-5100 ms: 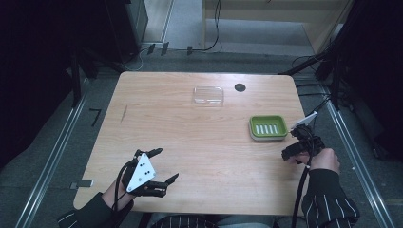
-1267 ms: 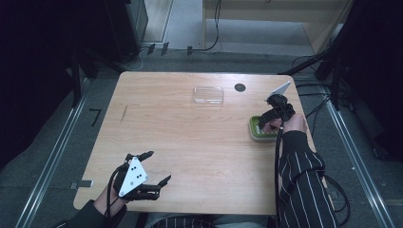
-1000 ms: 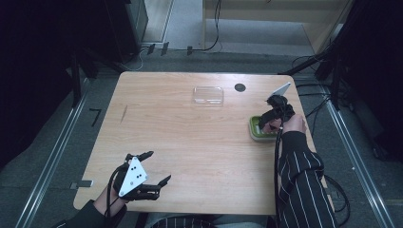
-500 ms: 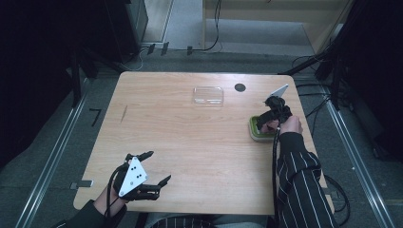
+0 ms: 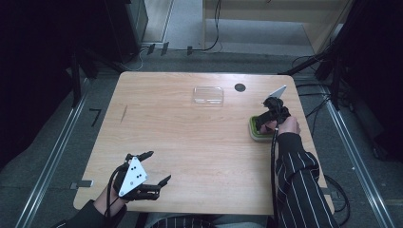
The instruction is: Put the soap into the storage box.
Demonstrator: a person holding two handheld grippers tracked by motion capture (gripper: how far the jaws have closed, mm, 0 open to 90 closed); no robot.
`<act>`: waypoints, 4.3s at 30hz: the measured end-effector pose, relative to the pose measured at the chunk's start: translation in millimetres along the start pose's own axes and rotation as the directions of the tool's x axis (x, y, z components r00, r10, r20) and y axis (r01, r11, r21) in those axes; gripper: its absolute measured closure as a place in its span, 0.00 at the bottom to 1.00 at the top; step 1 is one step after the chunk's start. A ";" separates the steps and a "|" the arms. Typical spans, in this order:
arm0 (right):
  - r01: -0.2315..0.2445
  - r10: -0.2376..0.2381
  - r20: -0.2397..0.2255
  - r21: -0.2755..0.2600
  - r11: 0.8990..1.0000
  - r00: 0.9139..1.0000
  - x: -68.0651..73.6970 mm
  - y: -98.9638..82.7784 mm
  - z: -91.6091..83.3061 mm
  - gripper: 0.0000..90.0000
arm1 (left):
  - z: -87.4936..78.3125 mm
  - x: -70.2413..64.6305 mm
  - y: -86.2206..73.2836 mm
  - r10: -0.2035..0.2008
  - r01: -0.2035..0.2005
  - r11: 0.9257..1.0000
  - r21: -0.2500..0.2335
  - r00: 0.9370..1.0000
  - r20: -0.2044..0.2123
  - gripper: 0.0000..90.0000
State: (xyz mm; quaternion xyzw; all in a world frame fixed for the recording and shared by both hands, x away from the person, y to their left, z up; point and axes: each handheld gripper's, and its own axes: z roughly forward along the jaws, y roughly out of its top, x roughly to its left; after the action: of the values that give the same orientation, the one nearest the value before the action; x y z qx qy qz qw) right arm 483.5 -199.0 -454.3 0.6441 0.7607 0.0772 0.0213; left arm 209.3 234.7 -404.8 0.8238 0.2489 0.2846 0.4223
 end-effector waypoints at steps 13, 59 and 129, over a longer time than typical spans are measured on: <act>-0.001 0.001 0.001 0.004 1.000 1.000 0.4 -0.2 3.3 0.15 | 0.2 -0.2 0.3 0.000 0.000 1.000 -0.001 1.000 0.000 0.16; 0.135 -0.134 0.039 -0.028 0.990 0.990 13.7 -37.7 -46.8 0.04 | 2.5 -0.2 1.9 0.001 -0.001 1.000 -0.010 1.000 0.011 0.16; 0.281 -0.279 0.102 -0.010 0.960 0.955 34.1 -219.5 -35.0 0.06 | 5.7 -1.6 4.6 0.018 -0.018 1.000 -0.015 1.000 0.020 0.16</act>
State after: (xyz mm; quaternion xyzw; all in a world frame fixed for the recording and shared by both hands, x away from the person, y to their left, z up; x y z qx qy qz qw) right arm 258.8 -203.4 -449.2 0.5325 0.8413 0.0506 0.0777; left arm 212.8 228.1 -404.2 0.8258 0.2352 0.2818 0.4281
